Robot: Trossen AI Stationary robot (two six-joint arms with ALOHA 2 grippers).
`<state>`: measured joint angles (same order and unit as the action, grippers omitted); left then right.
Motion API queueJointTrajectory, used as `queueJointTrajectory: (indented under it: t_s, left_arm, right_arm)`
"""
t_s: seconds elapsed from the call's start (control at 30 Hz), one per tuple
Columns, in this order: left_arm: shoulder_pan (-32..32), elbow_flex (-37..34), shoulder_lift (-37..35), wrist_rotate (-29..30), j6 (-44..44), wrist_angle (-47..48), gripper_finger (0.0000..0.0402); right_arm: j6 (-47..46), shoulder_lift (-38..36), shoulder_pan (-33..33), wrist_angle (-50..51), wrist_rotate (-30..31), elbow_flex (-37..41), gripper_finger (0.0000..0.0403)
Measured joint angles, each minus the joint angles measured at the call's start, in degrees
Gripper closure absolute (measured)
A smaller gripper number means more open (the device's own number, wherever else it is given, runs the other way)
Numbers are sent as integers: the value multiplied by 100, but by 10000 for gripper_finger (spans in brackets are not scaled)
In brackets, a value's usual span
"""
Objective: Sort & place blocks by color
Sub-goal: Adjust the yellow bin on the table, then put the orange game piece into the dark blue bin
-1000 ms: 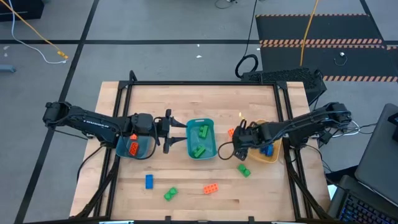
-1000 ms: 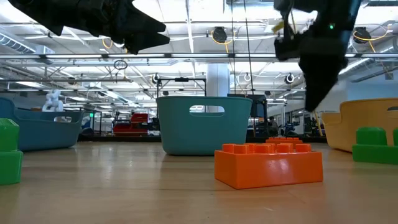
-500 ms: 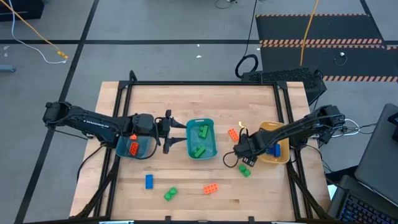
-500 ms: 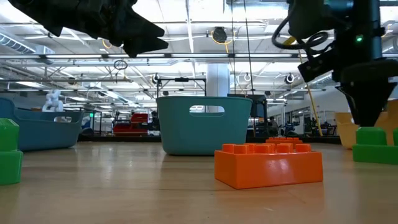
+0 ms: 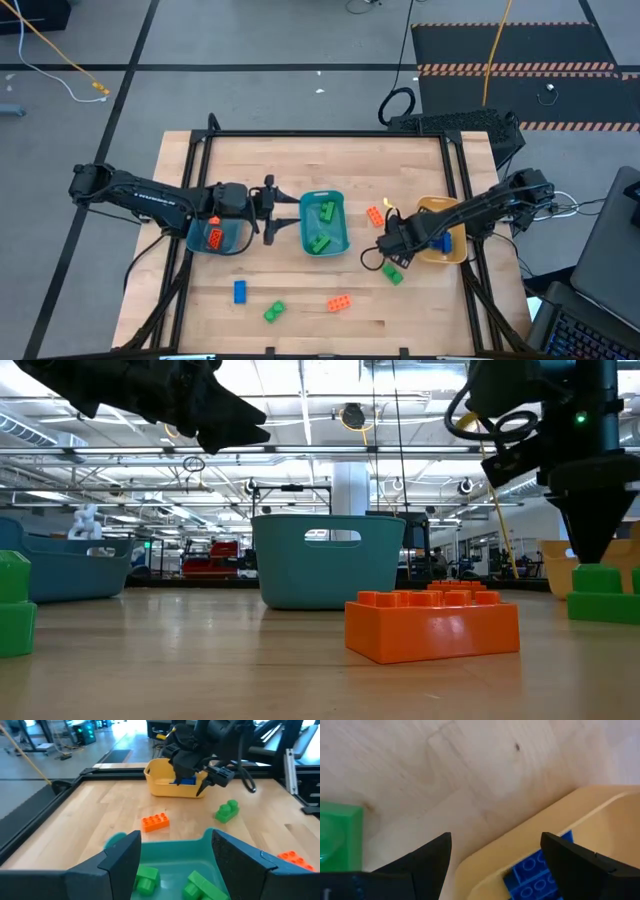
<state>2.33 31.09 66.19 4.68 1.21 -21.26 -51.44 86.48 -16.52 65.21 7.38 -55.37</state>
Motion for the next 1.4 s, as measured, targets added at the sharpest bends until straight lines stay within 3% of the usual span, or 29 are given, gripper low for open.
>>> queueJointTrajectory:
  t_s: [0.07, 0.33, 0.67, 1.0, 1.4]
  left_arm:
    - [0, 0, 0, 158, 0, 0, 158]
    - [-7, -2, -195, 451, 0, 92, 158]
    - [-4, -2, -636, 455, -1, 618, 158]
    - [-4, -2, -905, 460, 125, 1003, 158]
    - [-4, -2, -885, 673, 97, 975, 158]
  right_arm:
    - [-58, 0, 31, 119, 71, -135, 104]
    - [-45, -2, 111, 167, 1416, -787, 104]
    - [885, 0, 791, -2126, 1353, -375, 105]
    - [417, 0, 1408, -2341, 952, 57, 106]
    - [415, 2, 1430, -2938, 1033, 523, 106]
